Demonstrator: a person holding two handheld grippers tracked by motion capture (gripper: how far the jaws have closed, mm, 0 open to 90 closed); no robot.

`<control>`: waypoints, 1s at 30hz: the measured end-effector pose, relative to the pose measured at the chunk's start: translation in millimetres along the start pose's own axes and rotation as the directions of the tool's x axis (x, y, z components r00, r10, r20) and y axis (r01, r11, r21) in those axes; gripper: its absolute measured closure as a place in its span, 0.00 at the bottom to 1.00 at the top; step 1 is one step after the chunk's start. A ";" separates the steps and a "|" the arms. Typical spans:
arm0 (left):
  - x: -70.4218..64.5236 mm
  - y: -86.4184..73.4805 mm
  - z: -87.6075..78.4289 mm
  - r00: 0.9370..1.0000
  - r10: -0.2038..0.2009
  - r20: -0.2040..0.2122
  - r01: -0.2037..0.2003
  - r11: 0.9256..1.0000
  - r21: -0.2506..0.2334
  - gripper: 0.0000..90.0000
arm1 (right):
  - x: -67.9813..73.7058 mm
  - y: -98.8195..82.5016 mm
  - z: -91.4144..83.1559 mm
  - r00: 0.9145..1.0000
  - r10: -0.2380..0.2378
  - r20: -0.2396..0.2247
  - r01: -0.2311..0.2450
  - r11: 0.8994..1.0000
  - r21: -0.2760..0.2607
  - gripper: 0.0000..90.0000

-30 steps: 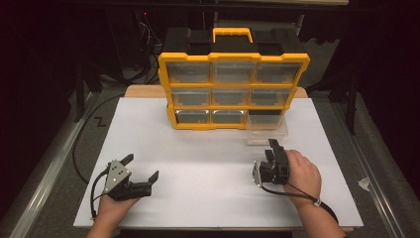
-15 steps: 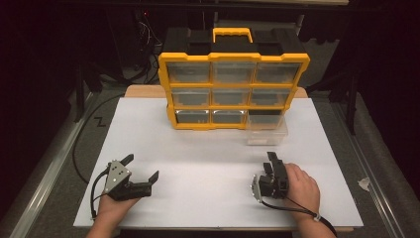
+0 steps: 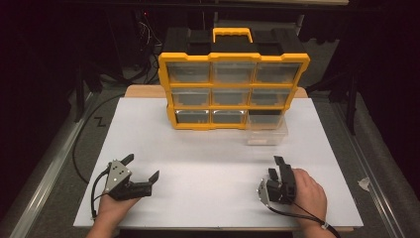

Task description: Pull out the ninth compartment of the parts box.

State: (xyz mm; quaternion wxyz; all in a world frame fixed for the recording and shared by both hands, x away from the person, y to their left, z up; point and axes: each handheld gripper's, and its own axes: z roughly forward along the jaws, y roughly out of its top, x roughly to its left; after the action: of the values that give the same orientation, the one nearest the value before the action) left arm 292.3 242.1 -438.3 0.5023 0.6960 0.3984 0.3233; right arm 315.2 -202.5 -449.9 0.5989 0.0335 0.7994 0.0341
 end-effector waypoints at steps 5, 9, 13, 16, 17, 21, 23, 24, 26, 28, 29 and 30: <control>0.1 -0.3 0.7 1.000 0.000 -0.004 0.000 1.000 0.006 0.00 | -0.4 -1.2 0.1 0.999 0.001 -0.038 -0.002 1.000 -0.010 0.44; -0.6 -1.7 1.8 1.000 0.002 -0.007 -0.001 1.000 0.018 0.00 | -0.5 -1.1 0.1 0.999 0.003 -0.044 -0.003 1.000 -0.009 0.40; -0.2 -2.2 2.5 1.000 -0.001 -0.011 0.002 1.000 0.022 0.00 | -0.4 0.0 -1.2 0.999 0.011 -0.044 -0.012 1.000 -0.019 0.35; -0.4 -3.0 2.6 1.000 0.002 -0.012 -0.002 1.000 0.028 0.00 | -1.8 1.3 -0.2 0.999 0.024 -0.040 -0.025 1.000 -0.005 0.22; -0.1 -2.6 2.0 1.000 -0.006 -0.016 0.006 1.000 0.023 0.00 | -2.3 1.4 0.1 0.999 0.034 -0.040 -0.034 0.999 -0.002 0.18; -0.1 -2.2 1.6 1.000 0.001 -0.016 0.000 1.000 0.018 0.00 | -2.3 1.8 0.4 0.999 0.049 -0.023 -0.049 0.999 -0.008 0.01; 0.0 -1.6 0.6 1.000 -0.001 -0.018 0.001 1.000 0.014 0.00 | -3.8 2.9 -0.9 0.998 0.057 0.002 -0.057 0.998 -0.009 0.01; 0.3 -1.5 0.3 1.000 -0.004 -0.018 0.004 1.000 0.012 0.00 | -4.9 3.6 -1.6 0.997 0.069 0.017 -0.069 0.997 -0.024 0.01; 0.7 -1.4 0.4 1.000 -0.006 -0.021 0.006 1.000 0.010 0.00 | -5.9 4.8 -3.2 0.997 0.069 0.017 -0.068 0.997 -0.027 0.01; 1.2 -1.7 1.3 1.000 -0.004 -0.026 0.005 1.000 0.011 0.00 | -5.9 5.2 -3.1 0.997 0.071 0.022 -0.070 0.997 -0.032 0.01; 1.6 -1.9 1.7 1.000 -0.004 -0.024 0.004 1.000 0.016 0.00 | -6.2 5.3 -2.8 0.997 0.071 0.024 -0.070 0.997 -0.030 0.01; 2.2 -2.2 2.2 1.000 -0.004 -0.029 0.004 1.000 0.020 0.00 | -6.7 5.2 -1.0 0.996 0.092 0.015 -0.091 0.995 -0.025 0.01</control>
State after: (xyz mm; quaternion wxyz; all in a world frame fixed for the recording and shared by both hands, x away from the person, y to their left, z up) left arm 294.7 243.4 -440.9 0.4901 0.6954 0.4103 0.3284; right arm 316.2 -197.9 -442.8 0.6036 0.0631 0.7916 0.0710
